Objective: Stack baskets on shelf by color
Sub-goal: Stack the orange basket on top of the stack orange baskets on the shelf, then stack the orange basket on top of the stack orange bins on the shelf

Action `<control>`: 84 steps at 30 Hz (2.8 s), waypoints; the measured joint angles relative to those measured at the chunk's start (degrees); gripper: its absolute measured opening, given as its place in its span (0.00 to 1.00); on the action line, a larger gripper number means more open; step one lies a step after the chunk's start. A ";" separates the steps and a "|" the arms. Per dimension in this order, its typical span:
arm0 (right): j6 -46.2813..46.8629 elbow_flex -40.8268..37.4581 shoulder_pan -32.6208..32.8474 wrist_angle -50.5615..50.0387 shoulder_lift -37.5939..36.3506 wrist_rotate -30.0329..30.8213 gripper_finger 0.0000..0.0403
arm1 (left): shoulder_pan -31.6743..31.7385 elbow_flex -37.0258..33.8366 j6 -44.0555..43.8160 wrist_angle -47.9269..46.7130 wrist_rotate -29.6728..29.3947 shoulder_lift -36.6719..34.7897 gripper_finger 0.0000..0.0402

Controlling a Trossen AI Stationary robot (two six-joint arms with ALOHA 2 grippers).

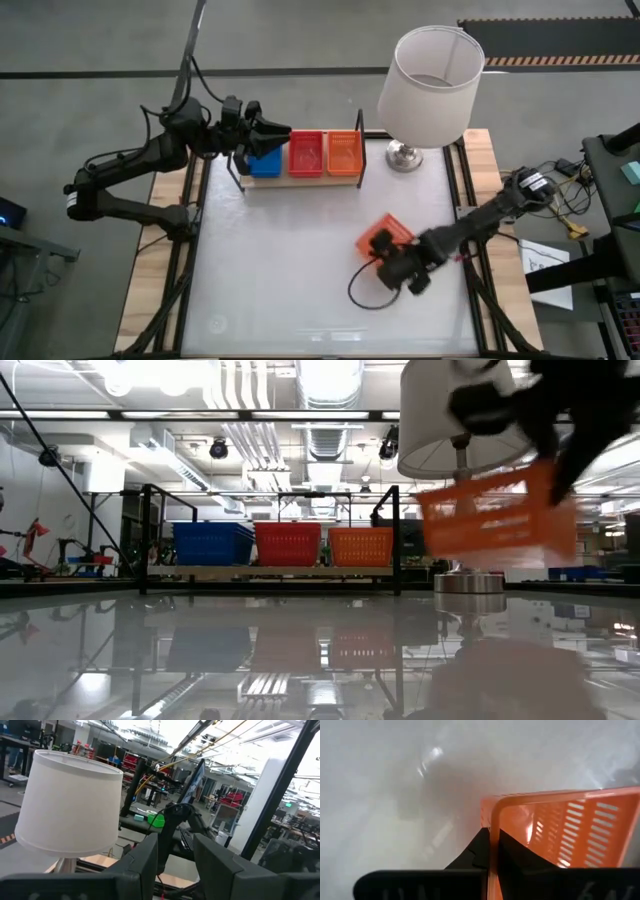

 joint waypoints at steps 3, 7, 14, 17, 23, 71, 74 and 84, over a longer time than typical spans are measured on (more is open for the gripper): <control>-13.57 -0.38 -4.35 0.19 1.84 0.23 0.02 | 0.00 0.00 0.12 0.02 0.00 -0.06 0.27; -29.62 -1.53 -9.33 1.06 4.22 2.50 0.02 | 0.00 0.00 0.14 0.00 0.00 -0.62 0.27; -35.81 -1.62 -17.17 2.05 6.46 2.10 0.03 | -0.07 0.00 0.21 0.02 0.00 -1.35 0.27; -36.60 -1.62 -19.49 2.12 6.43 1.07 0.07 | -0.04 0.00 0.29 0.02 0.02 -1.42 0.27; -34.86 -1.09 -21.13 1.87 5.60 0.99 0.18 | 0.00 0.00 0.45 0.02 0.02 -1.42 0.27; 51.57 21.69 -21.20 -2.86 16.01 0.53 0.18 | 0.00 0.00 3.31 -0.20 0.12 -3.69 0.27; 51.14 22.99 -23.04 -10.21 15.02 1.82 0.26 | 0.00 0.00 3.33 -0.24 0.13 -4.01 0.27; 46.74 19.95 -34.05 -16.49 15.11 -8.21 0.55 | -0.02 0.00 4.40 -0.70 0.22 -4.92 0.27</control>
